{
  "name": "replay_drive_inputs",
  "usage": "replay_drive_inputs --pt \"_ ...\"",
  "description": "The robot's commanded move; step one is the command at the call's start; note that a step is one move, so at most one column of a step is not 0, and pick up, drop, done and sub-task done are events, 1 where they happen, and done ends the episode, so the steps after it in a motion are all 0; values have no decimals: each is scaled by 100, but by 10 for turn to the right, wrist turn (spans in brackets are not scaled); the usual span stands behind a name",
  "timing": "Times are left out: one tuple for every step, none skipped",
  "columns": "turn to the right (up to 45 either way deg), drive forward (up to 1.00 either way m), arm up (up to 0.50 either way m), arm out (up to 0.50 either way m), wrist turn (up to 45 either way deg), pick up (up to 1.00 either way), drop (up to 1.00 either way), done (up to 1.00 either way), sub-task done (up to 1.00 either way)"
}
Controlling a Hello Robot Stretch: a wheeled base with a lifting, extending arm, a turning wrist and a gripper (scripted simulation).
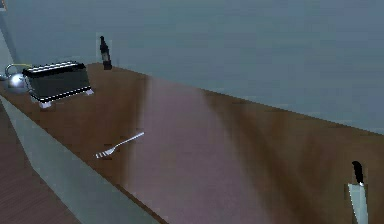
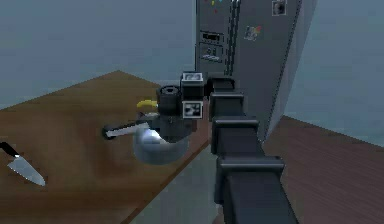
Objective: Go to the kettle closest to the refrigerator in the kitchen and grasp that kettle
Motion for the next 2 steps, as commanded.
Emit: replay_drive_inputs --pt "0 0 0 0 150 0 0 0 0" --pt "0 0 -14 0 0 0 0 0 0"
